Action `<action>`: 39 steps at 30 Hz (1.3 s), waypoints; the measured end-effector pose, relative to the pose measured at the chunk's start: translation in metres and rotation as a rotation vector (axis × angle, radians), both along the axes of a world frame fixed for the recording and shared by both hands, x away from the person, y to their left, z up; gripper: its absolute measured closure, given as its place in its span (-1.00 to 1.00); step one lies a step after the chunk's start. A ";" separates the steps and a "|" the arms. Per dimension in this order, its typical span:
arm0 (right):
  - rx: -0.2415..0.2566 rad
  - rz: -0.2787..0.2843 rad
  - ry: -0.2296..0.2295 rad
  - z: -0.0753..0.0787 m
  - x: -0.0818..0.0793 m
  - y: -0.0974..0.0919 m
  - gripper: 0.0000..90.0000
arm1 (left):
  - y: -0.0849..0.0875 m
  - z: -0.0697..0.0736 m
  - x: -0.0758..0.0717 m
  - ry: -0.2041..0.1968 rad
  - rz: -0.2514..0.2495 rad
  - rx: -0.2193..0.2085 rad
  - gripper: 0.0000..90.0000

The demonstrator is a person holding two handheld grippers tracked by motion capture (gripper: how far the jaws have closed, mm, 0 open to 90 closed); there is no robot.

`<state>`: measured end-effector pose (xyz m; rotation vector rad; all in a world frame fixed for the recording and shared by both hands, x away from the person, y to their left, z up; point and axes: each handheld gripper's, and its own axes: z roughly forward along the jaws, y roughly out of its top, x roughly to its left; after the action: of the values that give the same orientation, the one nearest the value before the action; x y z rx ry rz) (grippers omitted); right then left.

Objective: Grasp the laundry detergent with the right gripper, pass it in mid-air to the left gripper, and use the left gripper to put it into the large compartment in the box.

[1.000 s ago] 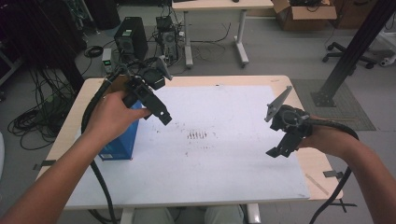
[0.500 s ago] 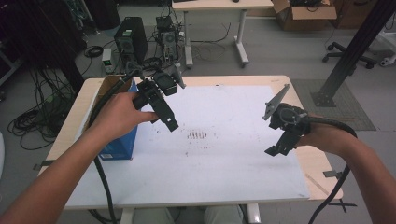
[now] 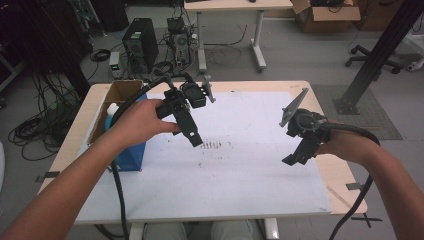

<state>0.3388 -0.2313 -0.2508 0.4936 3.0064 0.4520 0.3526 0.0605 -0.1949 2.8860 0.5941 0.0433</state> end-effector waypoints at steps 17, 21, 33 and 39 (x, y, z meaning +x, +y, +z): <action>-0.004 -0.002 0.001 0.000 0.003 0.001 -0.81 | -0.023 0.008 -0.005 -0.047 -0.095 -0.067 -0.78; -0.002 0.002 0.001 0.000 0.001 0.003 -0.81 | -0.025 0.007 -0.006 -0.044 -0.107 -0.072 -0.78; -0.005 0.000 0.008 -0.003 0.003 0.003 -0.81 | -0.028 0.006 -0.005 -0.044 -0.117 -0.067 -0.78; 0.000 -0.002 0.006 -0.003 0.003 0.001 -0.81 | -0.028 0.006 -0.004 -0.044 -0.118 -0.066 -0.78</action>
<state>0.3414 -0.2300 -0.2542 0.4983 3.0121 0.4512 0.3486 0.0320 -0.1890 2.8415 0.4093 0.0684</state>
